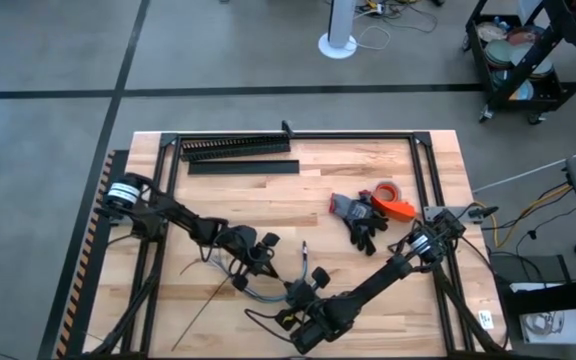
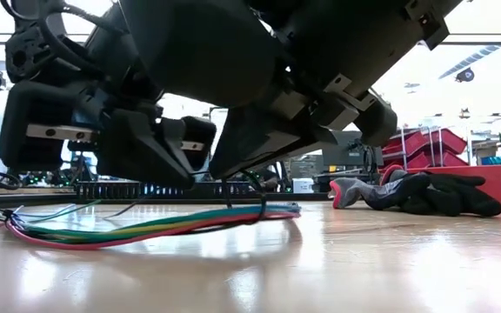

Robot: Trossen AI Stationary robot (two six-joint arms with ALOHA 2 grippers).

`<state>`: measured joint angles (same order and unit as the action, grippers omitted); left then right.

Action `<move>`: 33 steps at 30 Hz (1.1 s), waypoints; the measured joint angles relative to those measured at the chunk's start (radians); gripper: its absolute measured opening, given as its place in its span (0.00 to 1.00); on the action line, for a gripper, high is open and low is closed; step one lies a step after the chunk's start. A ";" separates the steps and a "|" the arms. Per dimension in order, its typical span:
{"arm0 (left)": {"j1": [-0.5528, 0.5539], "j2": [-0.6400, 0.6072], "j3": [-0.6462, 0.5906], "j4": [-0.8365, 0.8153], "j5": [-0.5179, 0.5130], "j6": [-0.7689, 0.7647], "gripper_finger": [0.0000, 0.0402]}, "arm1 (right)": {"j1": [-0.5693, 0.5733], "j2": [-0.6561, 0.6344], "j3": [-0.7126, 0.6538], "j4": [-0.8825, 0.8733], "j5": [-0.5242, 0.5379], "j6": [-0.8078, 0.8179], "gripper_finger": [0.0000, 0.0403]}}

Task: Ziptie cables
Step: Wrap the black zip tie on the cable

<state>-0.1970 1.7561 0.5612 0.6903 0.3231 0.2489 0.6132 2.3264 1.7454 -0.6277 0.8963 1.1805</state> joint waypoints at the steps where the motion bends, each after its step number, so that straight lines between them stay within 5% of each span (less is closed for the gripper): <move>1: 0.006 -0.011 -0.013 -0.001 0.000 0.001 0.00 | 0.000 0.000 0.000 -0.002 -0.001 0.000 0.00; 15: 0.153 -0.128 -0.152 0.001 0.005 0.003 0.00 | 0.037 0.000 -0.121 0.018 0.020 0.160 0.00; 24: 0.178 -0.166 -0.175 -0.011 -0.017 0.003 0.00 | 0.027 -0.001 -0.121 0.064 -0.052 0.102 0.01; 33: 0.209 -0.331 -0.246 -0.021 -0.011 -0.022 0.00 | 0.026 -0.001 -0.121 0.065 -0.064 0.089 0.00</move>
<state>0.0124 1.4251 0.3155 0.6698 0.3123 0.2273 0.6392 2.3253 1.6241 -0.5625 0.8328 1.2699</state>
